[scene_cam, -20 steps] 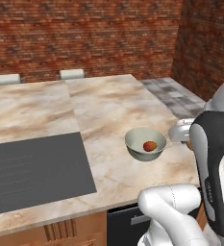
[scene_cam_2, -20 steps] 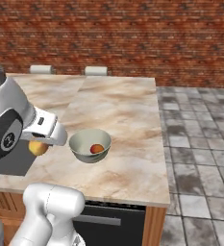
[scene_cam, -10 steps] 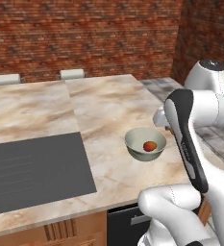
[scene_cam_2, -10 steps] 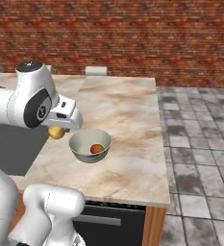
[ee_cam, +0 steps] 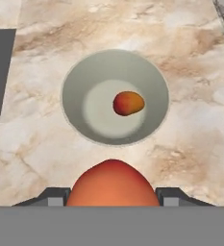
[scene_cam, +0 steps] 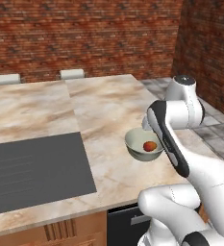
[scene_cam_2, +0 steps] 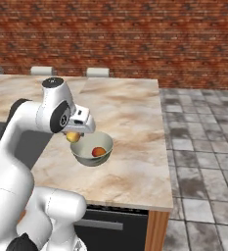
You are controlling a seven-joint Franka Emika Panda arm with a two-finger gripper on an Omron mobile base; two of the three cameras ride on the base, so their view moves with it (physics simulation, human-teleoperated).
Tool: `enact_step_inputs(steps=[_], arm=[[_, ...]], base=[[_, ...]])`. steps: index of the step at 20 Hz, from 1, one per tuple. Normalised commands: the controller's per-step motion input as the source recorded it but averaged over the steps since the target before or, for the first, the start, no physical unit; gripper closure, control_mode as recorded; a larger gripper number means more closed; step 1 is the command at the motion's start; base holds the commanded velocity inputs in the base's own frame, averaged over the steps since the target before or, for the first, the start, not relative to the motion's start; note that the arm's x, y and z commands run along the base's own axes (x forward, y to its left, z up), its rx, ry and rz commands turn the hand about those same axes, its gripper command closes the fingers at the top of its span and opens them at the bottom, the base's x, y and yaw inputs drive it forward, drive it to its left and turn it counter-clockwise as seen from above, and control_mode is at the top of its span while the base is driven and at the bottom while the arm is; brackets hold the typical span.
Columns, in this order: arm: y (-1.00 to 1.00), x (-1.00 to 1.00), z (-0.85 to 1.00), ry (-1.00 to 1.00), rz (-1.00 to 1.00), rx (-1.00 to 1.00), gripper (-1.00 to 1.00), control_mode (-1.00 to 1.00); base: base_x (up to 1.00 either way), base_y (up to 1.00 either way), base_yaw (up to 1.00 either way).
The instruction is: Pick the mangos from the cabinet and place them in one bowl. Pick the bell pepper from the sink and place it in the other bowl.
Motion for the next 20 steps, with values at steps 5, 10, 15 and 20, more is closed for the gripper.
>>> enact_step_inputs(steps=[5,10,15,20], arm=[[-0.02,0.73,-0.60,0.00,0.00,-0.04,1.00,-1.00],[0.00,0.68,-0.33,-0.01,0.00,0.00,1.00,-1.00],[0.00,0.29,-0.33,0.03,-0.01,0.00,1.00,-1.00],[0.00,0.31,-0.35,0.01,-0.01,0.00,-1.00,-1.00]], base=[[0.00,0.00,0.00],[0.00,0.00,0.00],[0.00,0.00,0.00],[0.00,0.00,0.00]])
